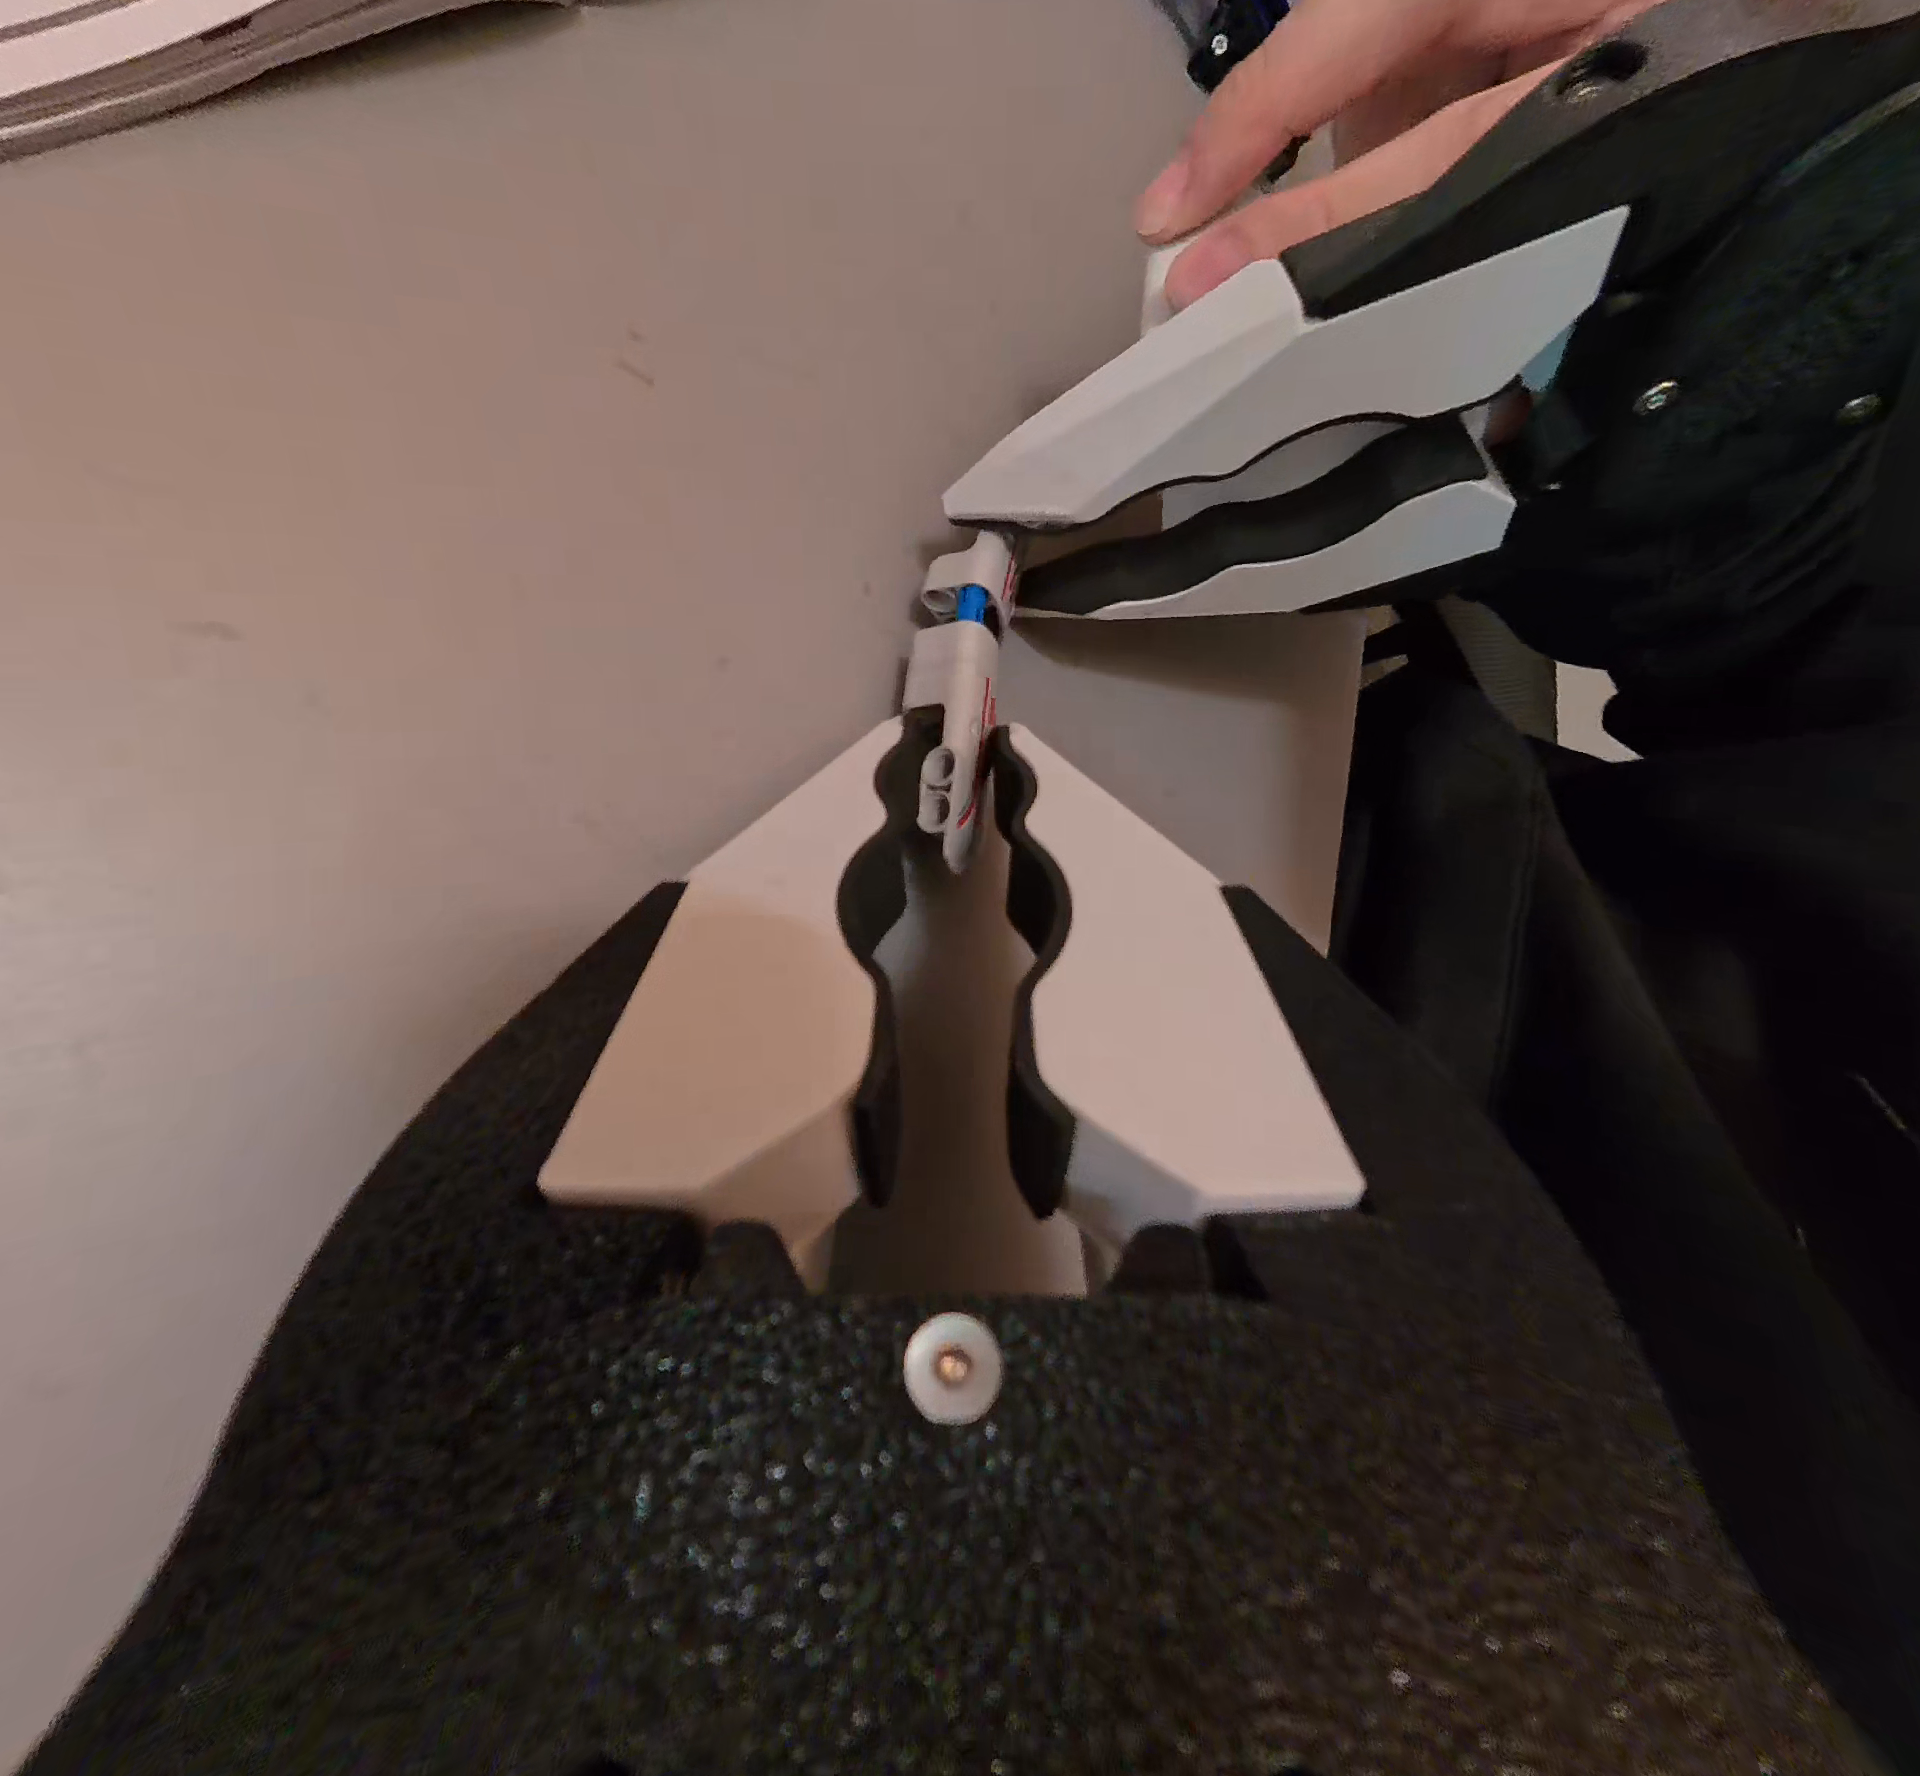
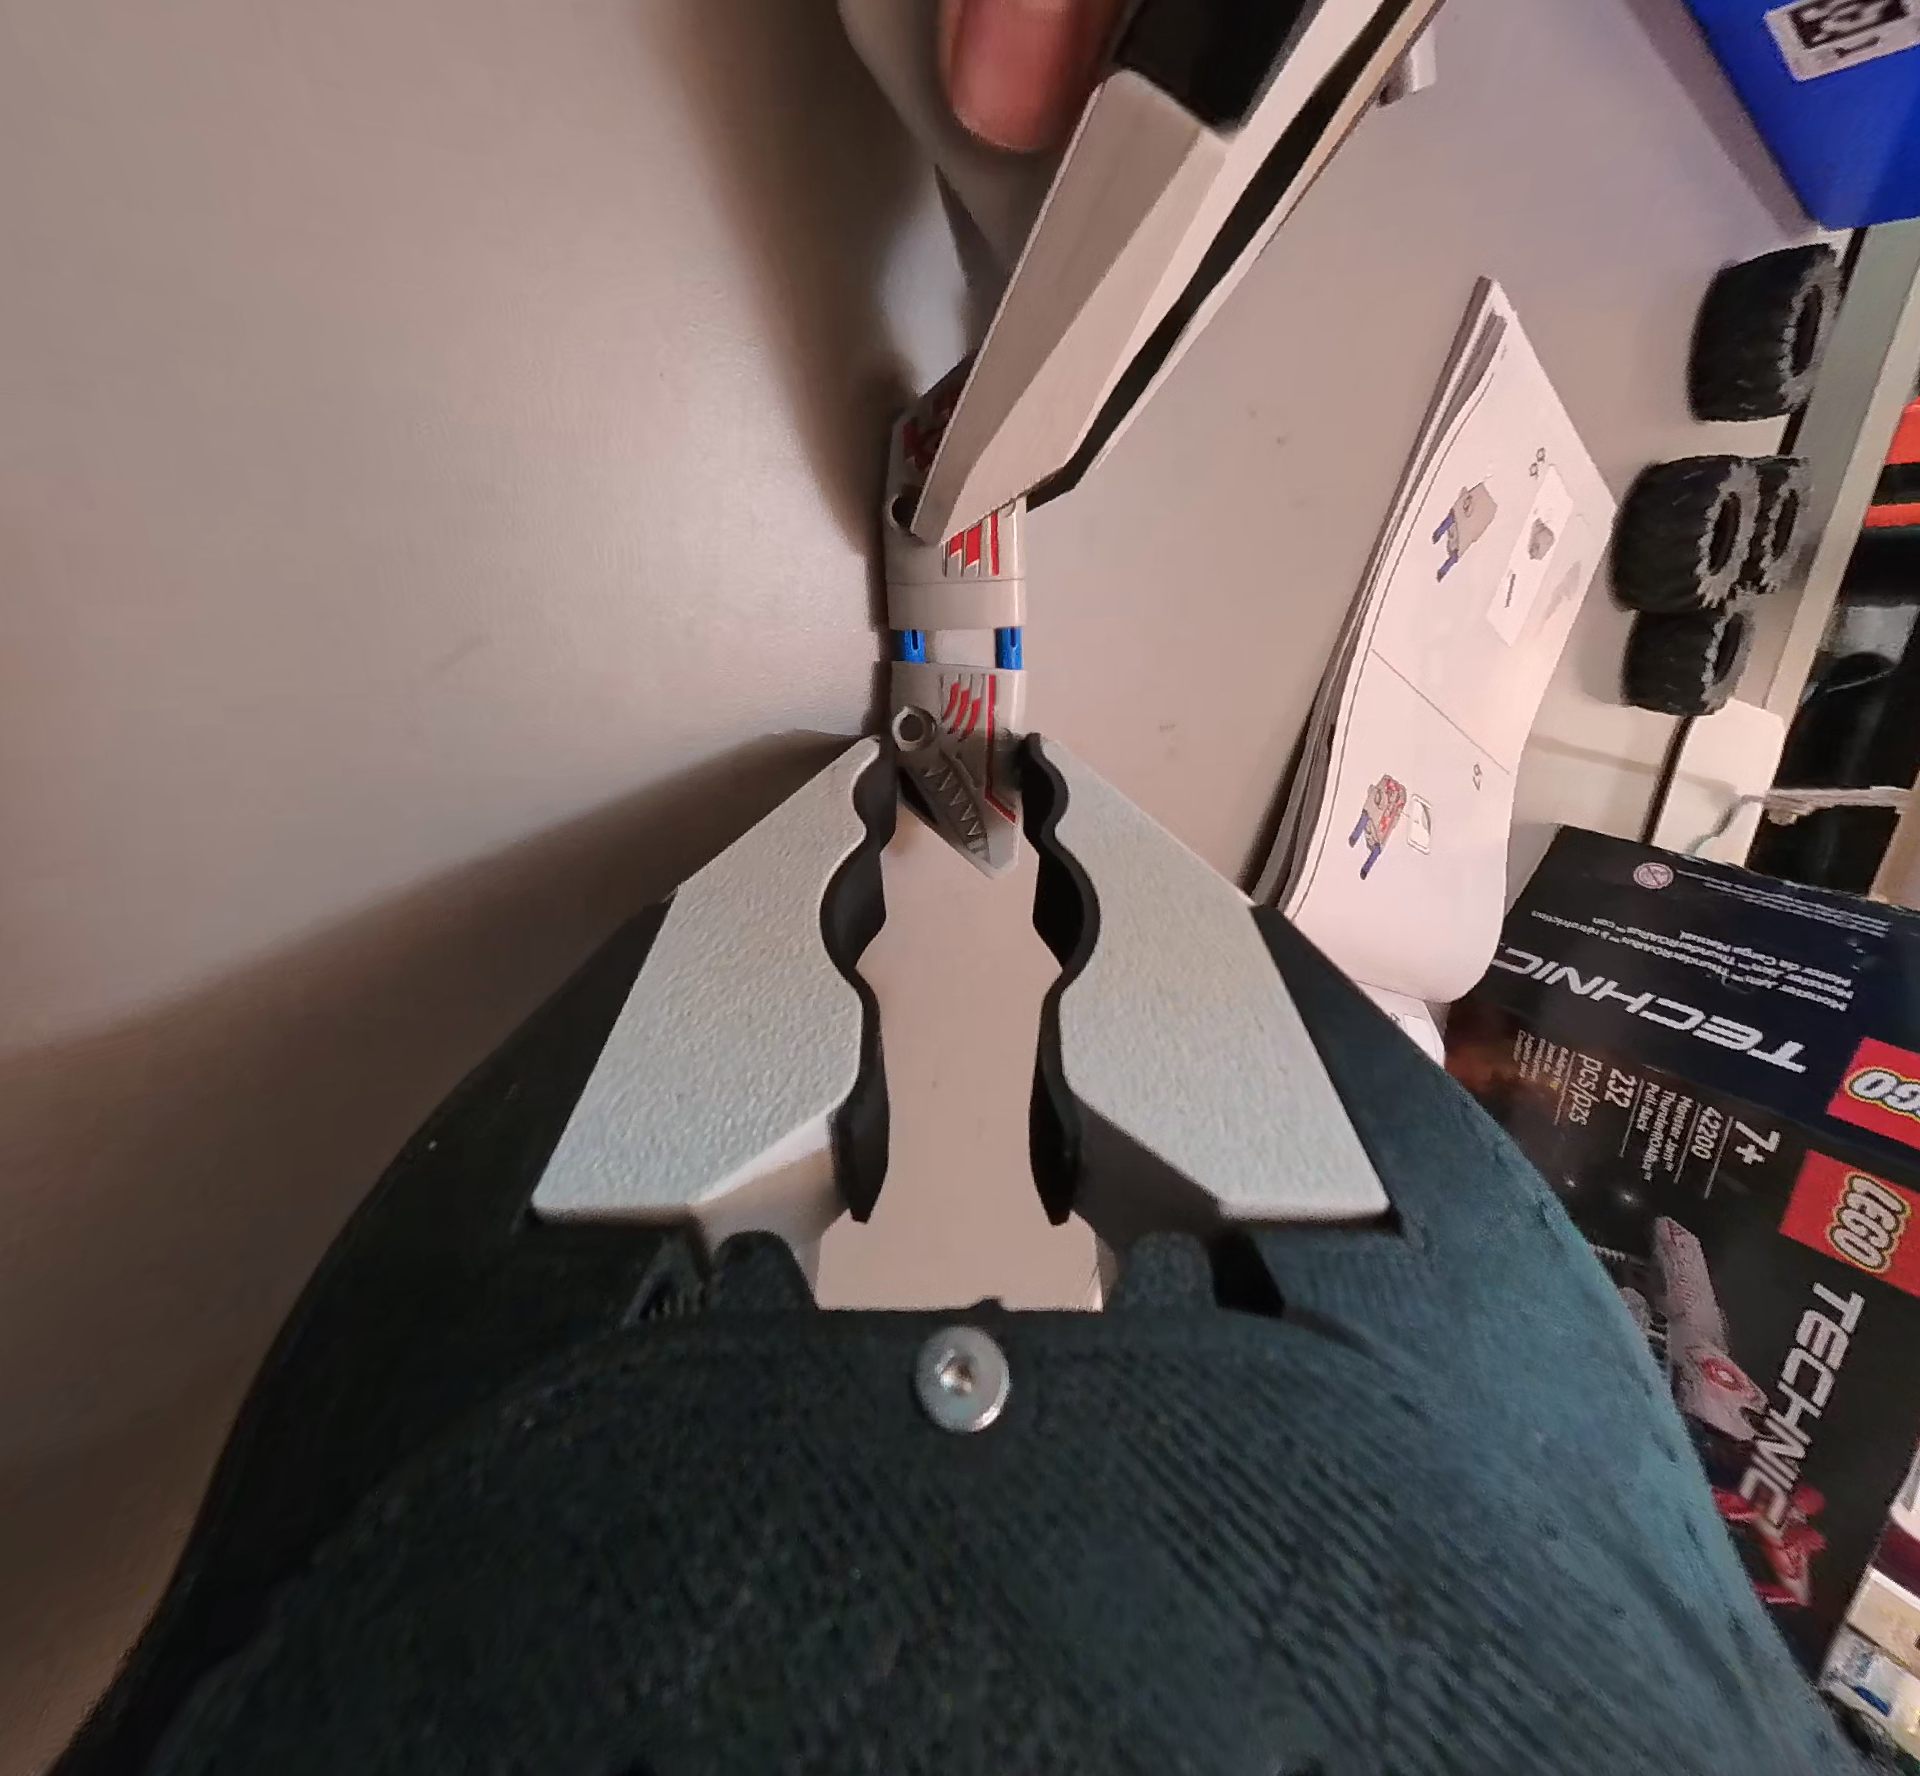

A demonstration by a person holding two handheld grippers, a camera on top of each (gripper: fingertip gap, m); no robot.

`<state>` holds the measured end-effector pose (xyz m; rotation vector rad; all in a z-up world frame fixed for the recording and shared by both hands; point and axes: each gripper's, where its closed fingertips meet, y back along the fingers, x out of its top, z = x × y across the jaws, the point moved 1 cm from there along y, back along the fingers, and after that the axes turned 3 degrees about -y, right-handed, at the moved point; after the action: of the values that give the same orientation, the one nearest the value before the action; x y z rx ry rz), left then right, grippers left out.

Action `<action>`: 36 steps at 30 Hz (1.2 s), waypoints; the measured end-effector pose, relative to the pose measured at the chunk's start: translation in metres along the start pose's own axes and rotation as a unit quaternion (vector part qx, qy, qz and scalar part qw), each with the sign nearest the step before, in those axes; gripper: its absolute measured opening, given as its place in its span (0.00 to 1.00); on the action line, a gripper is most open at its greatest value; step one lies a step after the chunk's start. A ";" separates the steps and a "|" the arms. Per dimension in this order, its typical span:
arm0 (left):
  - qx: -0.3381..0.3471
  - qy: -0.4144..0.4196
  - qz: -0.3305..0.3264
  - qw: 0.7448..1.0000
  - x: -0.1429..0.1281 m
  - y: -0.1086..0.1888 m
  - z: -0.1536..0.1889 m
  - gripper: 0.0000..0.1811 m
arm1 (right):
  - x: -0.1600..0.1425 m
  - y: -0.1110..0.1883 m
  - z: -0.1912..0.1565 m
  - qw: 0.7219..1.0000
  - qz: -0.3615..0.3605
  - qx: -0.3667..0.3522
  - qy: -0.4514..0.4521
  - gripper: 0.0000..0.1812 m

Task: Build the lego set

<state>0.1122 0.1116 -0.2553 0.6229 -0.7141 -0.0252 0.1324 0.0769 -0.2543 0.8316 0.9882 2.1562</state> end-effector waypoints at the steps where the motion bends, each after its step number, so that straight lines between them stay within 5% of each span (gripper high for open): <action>1: -0.002 -0.001 0.001 1.000 0.000 0.001 0.000 0.06 | 0.000 0.000 0.000 1.000 0.005 -0.007 -0.004 0.12; 19: -0.011 0.003 -0.021 1.000 -0.006 0.004 0.001 0.06 | 0.005 -0.005 0.005 0.990 -0.082 -0.046 0.104 0.12; 30: 0.121 -0.150 -0.059 0.980 0.000 0.002 0.000 0.06 | 0.001 -0.005 0.007 0.994 -0.073 -0.017 0.076 0.11; 36: 0.089 -0.071 -0.037 0.993 0.002 0.001 0.000 0.05 | 0.001 -0.005 0.007 0.992 -0.091 -0.023 0.089 0.11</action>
<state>0.1135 0.1118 -0.2539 0.8242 -0.8376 -0.0750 0.1384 0.0830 -0.2549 0.5119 1.0542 2.1144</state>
